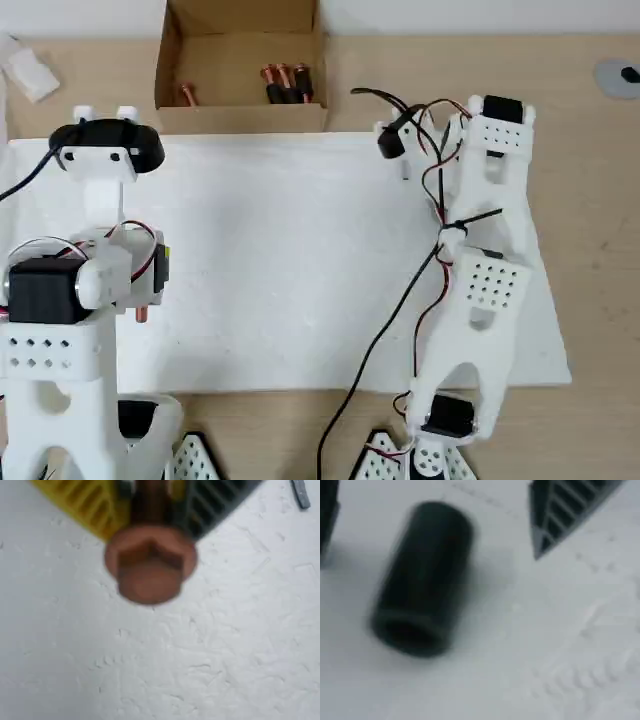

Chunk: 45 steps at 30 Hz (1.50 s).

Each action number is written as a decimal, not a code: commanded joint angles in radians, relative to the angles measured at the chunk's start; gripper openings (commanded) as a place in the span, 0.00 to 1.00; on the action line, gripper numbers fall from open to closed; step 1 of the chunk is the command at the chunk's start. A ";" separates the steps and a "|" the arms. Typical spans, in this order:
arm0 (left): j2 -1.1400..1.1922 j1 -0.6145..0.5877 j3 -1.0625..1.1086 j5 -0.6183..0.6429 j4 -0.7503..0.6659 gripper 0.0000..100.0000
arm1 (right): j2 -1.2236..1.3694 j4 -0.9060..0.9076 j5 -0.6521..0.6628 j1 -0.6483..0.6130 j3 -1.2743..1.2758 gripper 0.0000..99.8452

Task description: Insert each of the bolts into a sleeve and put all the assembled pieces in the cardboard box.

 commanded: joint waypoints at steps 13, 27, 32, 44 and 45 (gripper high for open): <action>-0.013 0.002 -0.002 0.000 -0.015 0.01 | -0.002 0.025 0.005 -0.071 -0.039 0.29; -0.019 0.002 -0.002 0.000 -0.014 0.01 | 0.002 0.025 -0.008 -0.082 -0.028 0.19; -0.019 0.002 -0.002 0.000 -0.014 0.01 | 0.002 0.023 -0.006 -0.090 0.001 0.18; -0.019 0.002 -0.003 -0.002 0.000 0.01 | 0.002 0.017 -0.009 -0.088 0.004 0.18; -0.019 0.002 -0.003 -0.002 0.000 0.01 | 0.002 0.017 -0.009 -0.088 0.004 0.18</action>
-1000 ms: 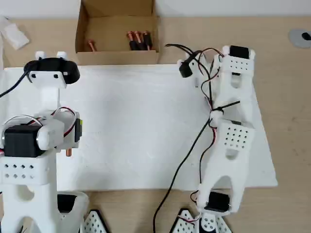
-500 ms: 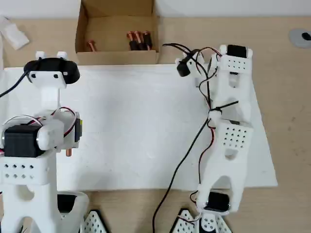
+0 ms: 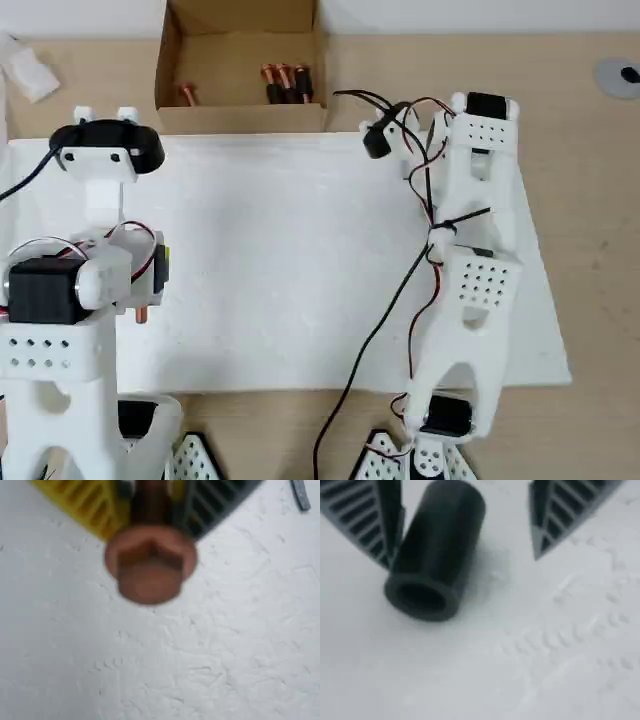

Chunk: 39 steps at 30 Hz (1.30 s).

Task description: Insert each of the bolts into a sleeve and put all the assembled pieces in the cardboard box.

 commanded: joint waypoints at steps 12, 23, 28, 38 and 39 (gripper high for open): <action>-0.019 -0.054 -0.003 -0.002 -0.003 0.01 | -0.001 0.014 -0.011 -0.044 -0.001 0.01; -0.019 -0.055 -0.032 0.003 -0.011 0.01 | -0.074 0.021 -0.221 -0.022 -0.162 0.01; -0.013 -0.055 -0.166 0.003 -0.011 0.01 | -0.332 0.021 -0.322 -0.021 -0.228 0.01; -0.012 -0.046 -0.230 0.002 -0.011 0.01 | -1.067 0.021 -0.680 -0.131 0.277 0.01; -0.012 -0.046 -0.235 0.003 -0.012 0.01 | -1.130 0.021 -0.710 -0.156 0.325 0.01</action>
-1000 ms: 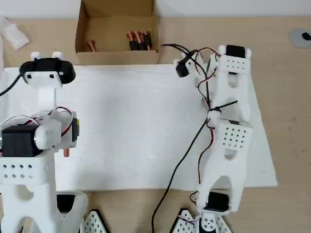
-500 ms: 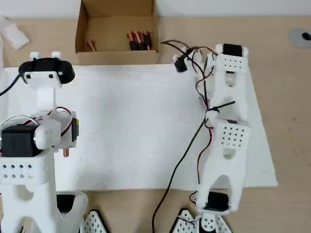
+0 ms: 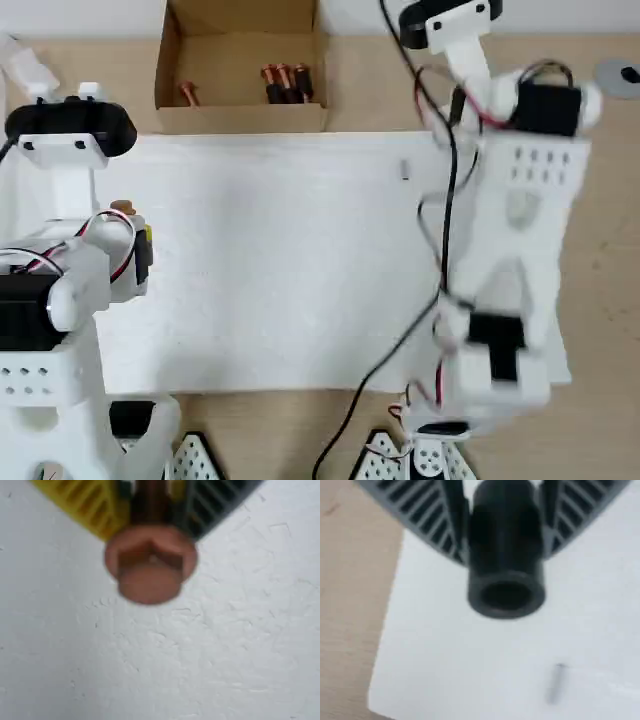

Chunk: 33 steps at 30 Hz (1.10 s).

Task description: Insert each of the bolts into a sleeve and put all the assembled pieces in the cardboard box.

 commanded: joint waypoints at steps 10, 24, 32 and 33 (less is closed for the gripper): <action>-0.019 -0.006 -0.061 0.101 -0.130 0.01 | -0.685 0.014 -0.324 -0.263 0.412 0.01; -0.021 0.379 -0.061 0.169 -0.394 0.00 | -1.279 -0.474 -0.325 -0.444 0.998 0.01; -0.021 0.411 -0.161 0.166 -0.489 0.00 | -1.524 -0.822 -0.176 -0.444 1.481 0.01; -0.021 0.411 -0.183 0.166 -0.496 0.00 | -1.541 -0.825 -0.172 -0.444 1.509 0.01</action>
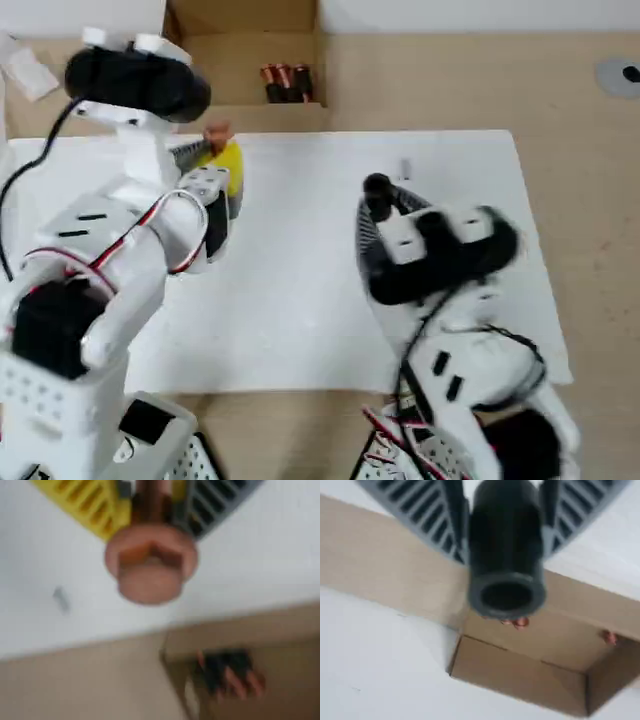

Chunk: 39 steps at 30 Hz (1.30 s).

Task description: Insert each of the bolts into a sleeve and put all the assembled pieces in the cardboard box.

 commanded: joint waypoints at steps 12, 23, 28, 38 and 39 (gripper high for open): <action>-0.035 0.017 -0.259 0.173 -0.032 0.00 | -0.154 -0.218 -0.135 -0.265 0.309 0.01; -0.275 0.017 -0.014 0.218 -0.012 0.00 | -0.226 -0.457 -0.152 -0.278 0.478 0.01; -0.397 0.017 0.238 0.218 -0.124 0.00 | -0.226 -0.451 -0.152 -0.329 0.479 0.01; -0.495 0.054 0.516 0.210 -0.440 0.00 | -0.236 -0.453 -0.152 -0.348 0.555 0.01; -0.495 0.080 0.516 0.209 -0.443 0.00 | -0.234 -0.453 -0.152 -0.348 0.555 0.01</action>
